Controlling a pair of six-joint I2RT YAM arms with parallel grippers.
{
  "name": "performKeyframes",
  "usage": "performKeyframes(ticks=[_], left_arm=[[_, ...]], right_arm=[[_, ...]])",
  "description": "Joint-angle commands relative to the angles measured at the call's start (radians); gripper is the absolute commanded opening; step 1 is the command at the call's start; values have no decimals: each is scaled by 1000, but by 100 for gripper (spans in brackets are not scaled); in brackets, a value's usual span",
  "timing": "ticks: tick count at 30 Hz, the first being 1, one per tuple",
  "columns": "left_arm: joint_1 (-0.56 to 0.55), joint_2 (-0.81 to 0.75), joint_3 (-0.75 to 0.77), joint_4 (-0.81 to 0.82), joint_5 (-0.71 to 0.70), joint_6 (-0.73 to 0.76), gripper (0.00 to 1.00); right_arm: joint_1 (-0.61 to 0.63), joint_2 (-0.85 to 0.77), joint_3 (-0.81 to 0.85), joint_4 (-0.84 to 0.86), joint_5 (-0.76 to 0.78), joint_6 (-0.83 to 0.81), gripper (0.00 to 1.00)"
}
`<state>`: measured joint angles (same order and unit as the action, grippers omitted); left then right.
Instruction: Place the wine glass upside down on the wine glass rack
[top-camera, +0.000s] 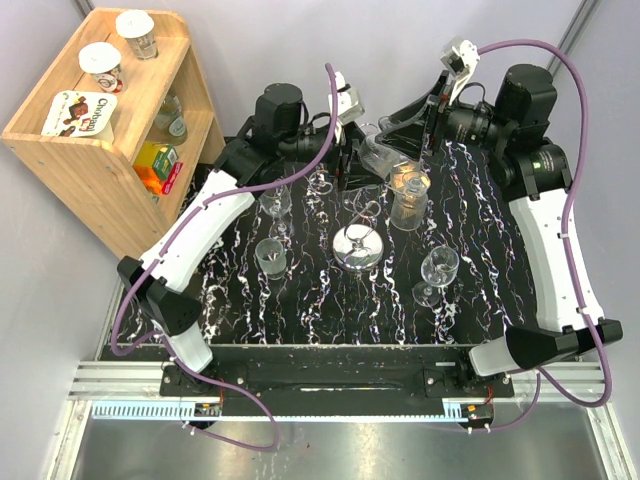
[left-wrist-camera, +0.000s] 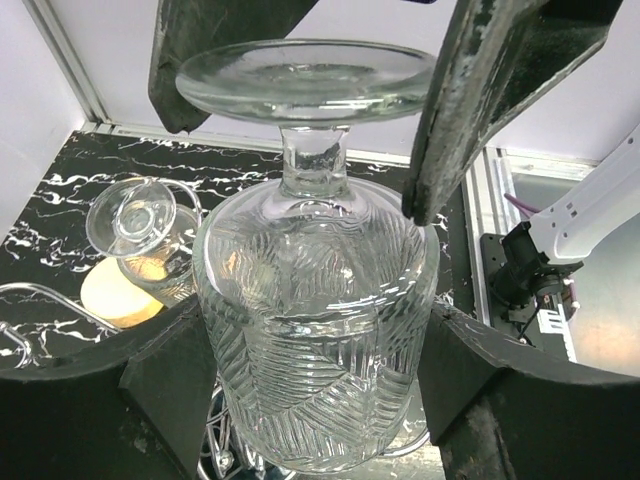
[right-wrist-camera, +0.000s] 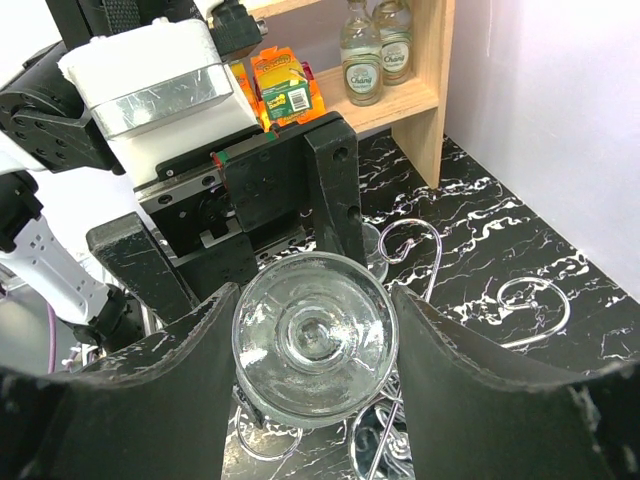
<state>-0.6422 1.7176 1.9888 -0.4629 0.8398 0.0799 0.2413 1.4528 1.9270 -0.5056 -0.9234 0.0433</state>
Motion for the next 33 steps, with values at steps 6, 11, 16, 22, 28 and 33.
performKeyframes(ticks=[6, 11, 16, 22, 28, 33], left_arm=[[-2, -82, -54, 150, -21, -77, 0], [7, -101, -79, 178, -30, -77, 0], [35, -142, -116, 227, -25, -143, 0], [62, -257, -202, 216, -11, -121, 0], [64, -372, -315, 224, 19, -137, 0], [61, -467, -458, 297, 64, -189, 0]], right_arm=[[10, -104, -17, -4, 34, -72, 80], [10, -124, -20, -37, 61, -102, 98], [9, -131, 12, -82, 182, -137, 99], [9, -117, 38, -97, 313, -145, 99], [9, -79, 56, -108, 316, -140, 98], [10, -32, 41, -140, 273, -201, 98]])
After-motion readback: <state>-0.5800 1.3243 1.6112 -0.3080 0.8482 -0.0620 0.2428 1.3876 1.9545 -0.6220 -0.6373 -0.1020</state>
